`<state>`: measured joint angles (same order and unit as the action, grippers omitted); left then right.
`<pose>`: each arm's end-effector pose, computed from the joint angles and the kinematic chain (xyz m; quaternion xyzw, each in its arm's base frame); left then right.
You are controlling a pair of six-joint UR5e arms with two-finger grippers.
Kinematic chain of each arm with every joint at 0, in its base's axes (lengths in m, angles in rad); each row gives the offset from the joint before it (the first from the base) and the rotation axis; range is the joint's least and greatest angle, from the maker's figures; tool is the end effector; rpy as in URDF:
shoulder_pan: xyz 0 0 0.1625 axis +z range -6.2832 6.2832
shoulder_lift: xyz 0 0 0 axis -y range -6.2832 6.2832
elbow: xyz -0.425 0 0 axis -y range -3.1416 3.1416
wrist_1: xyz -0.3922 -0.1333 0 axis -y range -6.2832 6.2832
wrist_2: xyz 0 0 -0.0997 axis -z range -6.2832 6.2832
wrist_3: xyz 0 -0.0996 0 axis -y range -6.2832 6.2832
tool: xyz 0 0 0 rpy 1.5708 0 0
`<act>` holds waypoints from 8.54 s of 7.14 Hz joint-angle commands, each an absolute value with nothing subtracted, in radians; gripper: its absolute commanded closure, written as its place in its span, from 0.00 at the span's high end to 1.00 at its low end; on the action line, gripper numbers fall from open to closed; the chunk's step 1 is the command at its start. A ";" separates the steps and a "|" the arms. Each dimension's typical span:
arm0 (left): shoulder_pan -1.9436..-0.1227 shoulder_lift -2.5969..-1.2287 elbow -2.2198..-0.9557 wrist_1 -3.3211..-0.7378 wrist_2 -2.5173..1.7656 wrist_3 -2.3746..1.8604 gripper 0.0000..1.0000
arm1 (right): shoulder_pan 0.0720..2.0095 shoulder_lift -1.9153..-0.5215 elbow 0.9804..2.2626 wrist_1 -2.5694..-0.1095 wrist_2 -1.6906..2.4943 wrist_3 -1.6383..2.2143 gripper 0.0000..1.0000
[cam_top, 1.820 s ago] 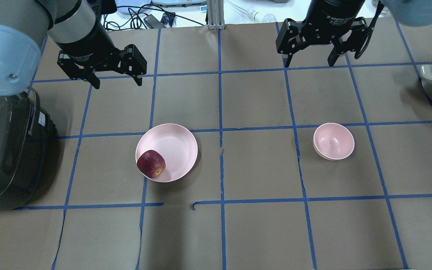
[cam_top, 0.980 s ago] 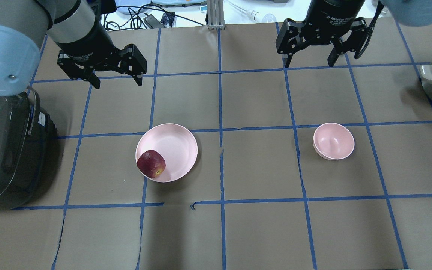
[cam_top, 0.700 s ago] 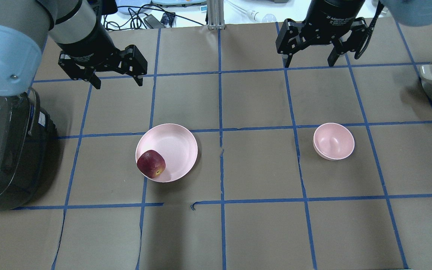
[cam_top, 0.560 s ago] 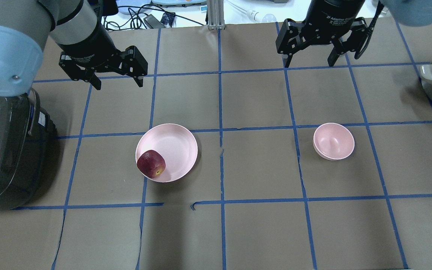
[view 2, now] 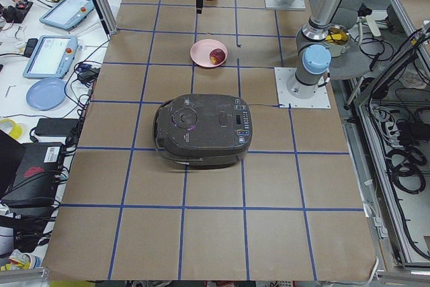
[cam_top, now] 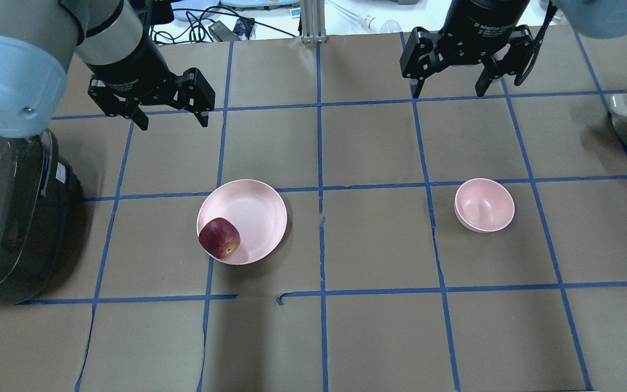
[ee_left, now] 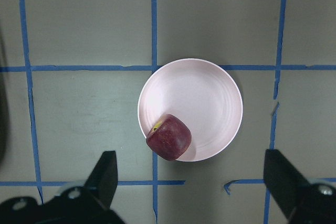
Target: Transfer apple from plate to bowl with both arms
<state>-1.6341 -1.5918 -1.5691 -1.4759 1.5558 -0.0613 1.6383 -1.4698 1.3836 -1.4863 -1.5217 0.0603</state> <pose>-0.1667 -0.4984 0.4881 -0.0013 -0.9993 0.0372 0.0098 0.1739 -0.5229 0.5198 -0.0036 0.9997 0.0007 0.0245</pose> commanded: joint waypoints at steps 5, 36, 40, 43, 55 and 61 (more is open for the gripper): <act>-1.634 -1.586 -1.568 -1.463 1.552 -0.061 1.00 | 1.638 -1.471 1.384 -1.488 -1.523 0.060 1.00; -1.788 -1.767 -1.815 -0.983 1.532 -0.352 0.00 | 1.624 -1.348 2.074 -2.270 -1.425 0.008 0.00; -1.873 -1.807 -1.776 -1.009 1.528 -0.611 0.00 | 1.612 -1.373 1.980 -2.202 -1.510 0.005 1.00; -1.983 -1.853 -1.752 -0.997 1.514 -0.835 0.00 | 1.615 -1.472 1.609 -1.660 -1.528 0.005 1.00; -2.152 -2.117 -1.612 -0.862 1.519 -1.005 0.92 | 1.618 -1.488 1.413 -1.494 -1.546 0.002 1.00; -1.849 -1.913 -1.687 -0.932 1.514 -0.483 1.00 | 1.618 -1.489 1.413 -1.496 -1.548 0.002 1.00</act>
<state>-1.9570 -1.9696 -1.6470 -0.8986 1.5132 -0.6440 1.6184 -1.4893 1.4130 -1.4956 -1.5482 0.0015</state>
